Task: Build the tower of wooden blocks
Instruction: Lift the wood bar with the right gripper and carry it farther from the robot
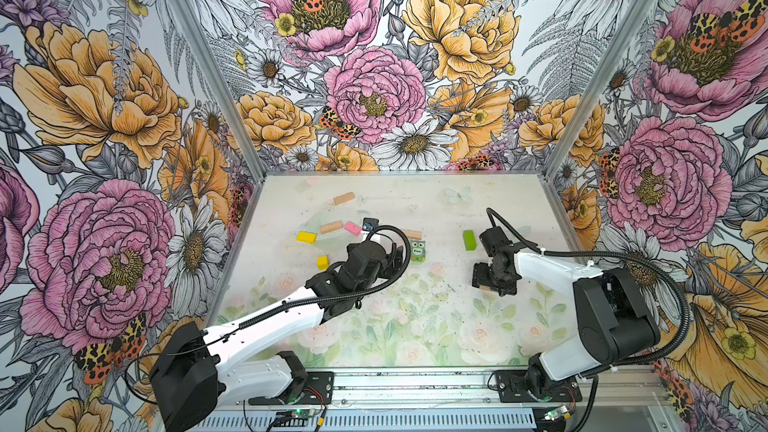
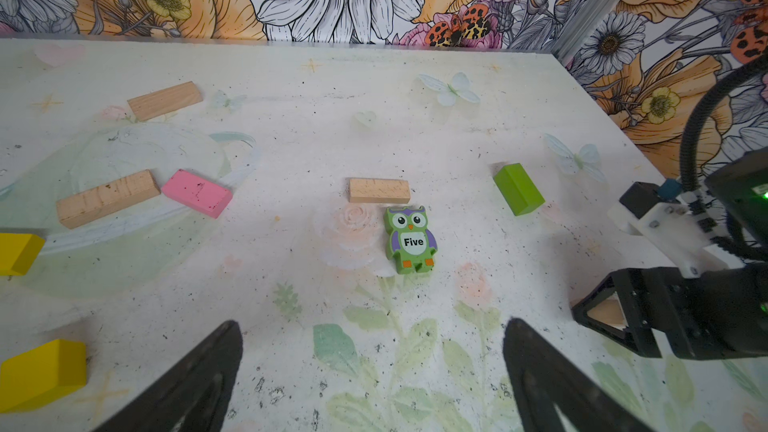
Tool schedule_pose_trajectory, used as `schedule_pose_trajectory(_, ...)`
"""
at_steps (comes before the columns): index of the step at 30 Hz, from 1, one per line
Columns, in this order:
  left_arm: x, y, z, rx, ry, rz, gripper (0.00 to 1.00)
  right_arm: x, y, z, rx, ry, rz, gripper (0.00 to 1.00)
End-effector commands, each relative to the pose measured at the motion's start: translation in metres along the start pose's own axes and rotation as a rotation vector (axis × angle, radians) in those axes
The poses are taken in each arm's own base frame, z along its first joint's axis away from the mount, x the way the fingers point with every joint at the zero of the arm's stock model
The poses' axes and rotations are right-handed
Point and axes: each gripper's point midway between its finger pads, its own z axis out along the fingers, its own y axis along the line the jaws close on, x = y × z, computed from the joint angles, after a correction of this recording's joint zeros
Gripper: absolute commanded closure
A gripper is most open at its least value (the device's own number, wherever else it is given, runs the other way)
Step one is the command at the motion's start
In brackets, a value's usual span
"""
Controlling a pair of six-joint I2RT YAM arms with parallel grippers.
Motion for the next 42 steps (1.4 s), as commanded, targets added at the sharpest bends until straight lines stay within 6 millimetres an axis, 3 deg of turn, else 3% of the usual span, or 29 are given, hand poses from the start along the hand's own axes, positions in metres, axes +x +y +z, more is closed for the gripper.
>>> schedule_pose_trajectory(1, -0.011, -0.001, -0.003, -0.007, -0.045, 0.012, 0.01, -0.012, 0.024, -0.011, -0.035, -0.041, -0.012, 0.24)
schedule_pose_trajectory(8, -0.020, 0.001, 0.001, -0.028, -0.059, 0.016, 0.01, -0.016, 0.066, -0.014, -0.065, -0.053, -0.090, 0.24)
schedule_pose_trajectory(18, -0.030, -0.003, 0.011, -0.033, -0.069, 0.007, 0.01, -0.034, 0.089, -0.002, -0.058, -0.043, -0.163, 0.24)
schedule_pose_trajectory(27, -0.035, -0.004, 0.011, -0.044, -0.071, 0.003, 0.01, -0.041, 0.099, 0.002, -0.069, -0.041, -0.198, 0.24)
schedule_pose_trajectory(33, -0.036, -0.002, 0.009, -0.048, -0.076, -0.003, 0.01, -0.042, 0.095, 0.011, -0.037, -0.034, -0.206, 0.23)
schedule_pose_trajectory(38, -0.035, -0.002, 0.009, -0.050, -0.071, 0.001, 0.01, -0.044, 0.094, 0.012, -0.029, -0.036, -0.210, 0.18)
schedule_pose_trajectory(42, -0.036, -0.001, 0.009, -0.054, -0.071, 0.002, 0.01, -0.044, 0.098, 0.004, -0.055, -0.047, -0.211, 0.06)
